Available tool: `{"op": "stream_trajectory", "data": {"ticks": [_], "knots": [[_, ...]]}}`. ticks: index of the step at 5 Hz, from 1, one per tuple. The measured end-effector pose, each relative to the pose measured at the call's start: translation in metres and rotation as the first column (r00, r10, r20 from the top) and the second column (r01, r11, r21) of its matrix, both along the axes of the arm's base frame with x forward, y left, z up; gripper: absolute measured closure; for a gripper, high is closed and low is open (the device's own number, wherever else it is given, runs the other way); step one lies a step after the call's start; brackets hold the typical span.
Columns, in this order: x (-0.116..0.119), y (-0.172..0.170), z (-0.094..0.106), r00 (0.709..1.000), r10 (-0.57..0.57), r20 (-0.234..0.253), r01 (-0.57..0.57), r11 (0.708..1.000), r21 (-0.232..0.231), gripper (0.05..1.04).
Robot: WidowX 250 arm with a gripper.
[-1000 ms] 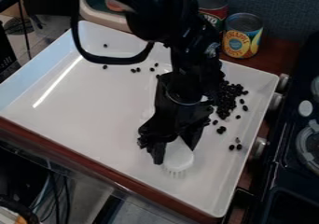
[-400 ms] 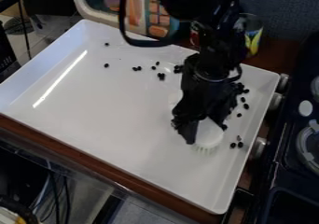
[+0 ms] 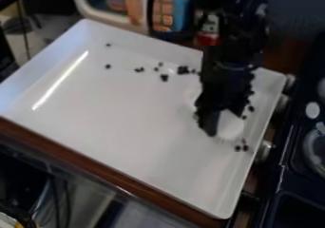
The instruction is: Sweep into pile
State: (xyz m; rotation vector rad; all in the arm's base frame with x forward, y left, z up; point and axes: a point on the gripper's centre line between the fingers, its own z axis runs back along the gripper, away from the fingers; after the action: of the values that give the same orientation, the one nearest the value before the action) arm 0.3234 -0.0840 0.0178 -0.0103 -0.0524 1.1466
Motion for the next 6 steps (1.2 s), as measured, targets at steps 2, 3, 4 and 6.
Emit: {"op": "stream_trajectory", "data": {"ticks": [2, 3, 4, 6], "knots": [[0.018, -0.004, 0.001, 1.000, 0.018, 0.014, -0.018, 1.000, -0.009, 0.334], [0.017, -0.002, 0.003, 1.000, 0.024, 0.012, -0.024, 1.000, -0.010, 0.334], [0.010, 0.008, 0.016, 1.000, 0.018, 0.021, -0.018, 1.000, -0.021, 0.334], [-0.016, 0.034, 0.081, 0.989, -0.023, 0.149, 0.028, 0.999, -0.031, 0.334]]}}
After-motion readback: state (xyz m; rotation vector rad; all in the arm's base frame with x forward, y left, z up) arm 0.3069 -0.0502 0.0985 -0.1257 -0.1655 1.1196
